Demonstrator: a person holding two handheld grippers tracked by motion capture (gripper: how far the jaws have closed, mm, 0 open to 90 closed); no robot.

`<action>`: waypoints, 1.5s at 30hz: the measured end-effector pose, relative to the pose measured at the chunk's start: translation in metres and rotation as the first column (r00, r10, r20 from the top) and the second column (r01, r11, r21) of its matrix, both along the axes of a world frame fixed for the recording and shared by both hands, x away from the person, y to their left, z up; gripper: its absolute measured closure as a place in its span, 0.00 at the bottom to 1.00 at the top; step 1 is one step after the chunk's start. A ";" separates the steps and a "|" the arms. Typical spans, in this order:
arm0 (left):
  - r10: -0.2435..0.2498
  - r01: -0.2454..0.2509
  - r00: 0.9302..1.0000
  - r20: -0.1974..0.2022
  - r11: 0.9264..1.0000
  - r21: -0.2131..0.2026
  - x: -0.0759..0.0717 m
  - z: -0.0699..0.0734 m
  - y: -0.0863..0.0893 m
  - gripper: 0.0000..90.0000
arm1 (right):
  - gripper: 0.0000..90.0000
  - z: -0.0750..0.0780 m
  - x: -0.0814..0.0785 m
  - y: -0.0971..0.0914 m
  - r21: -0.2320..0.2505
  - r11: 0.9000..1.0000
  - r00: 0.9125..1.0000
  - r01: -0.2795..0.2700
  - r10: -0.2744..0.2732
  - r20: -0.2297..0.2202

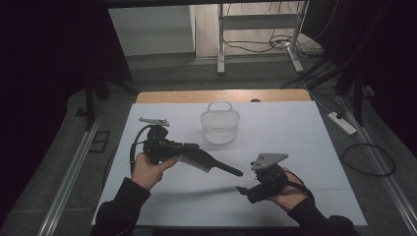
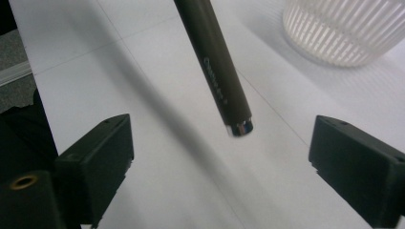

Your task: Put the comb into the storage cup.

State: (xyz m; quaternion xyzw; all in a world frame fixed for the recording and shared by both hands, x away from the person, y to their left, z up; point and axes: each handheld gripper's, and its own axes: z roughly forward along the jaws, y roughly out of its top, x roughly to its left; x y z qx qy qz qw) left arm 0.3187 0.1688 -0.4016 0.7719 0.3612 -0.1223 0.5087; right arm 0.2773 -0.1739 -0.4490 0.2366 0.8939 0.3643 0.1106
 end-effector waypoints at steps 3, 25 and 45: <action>0.007 -0.007 1.000 0.006 1.000 0.004 0.000 0.002 0.002 0.93 | 0.04 0.000 0.000 -0.001 -0.007 1.000 1.000 0.011 -0.011 0.004; 0.047 -0.047 0.999 0.016 0.999 0.026 0.006 0.009 0.012 0.93 | 0.00 0.001 -0.004 -0.024 0.011 0.997 0.997 0.080 -0.080 0.008; 0.068 -0.069 0.997 0.026 0.997 0.045 0.012 0.020 0.020 0.93 | 0.00 0.003 -0.008 -0.056 0.034 0.985 0.985 0.170 -0.171 0.015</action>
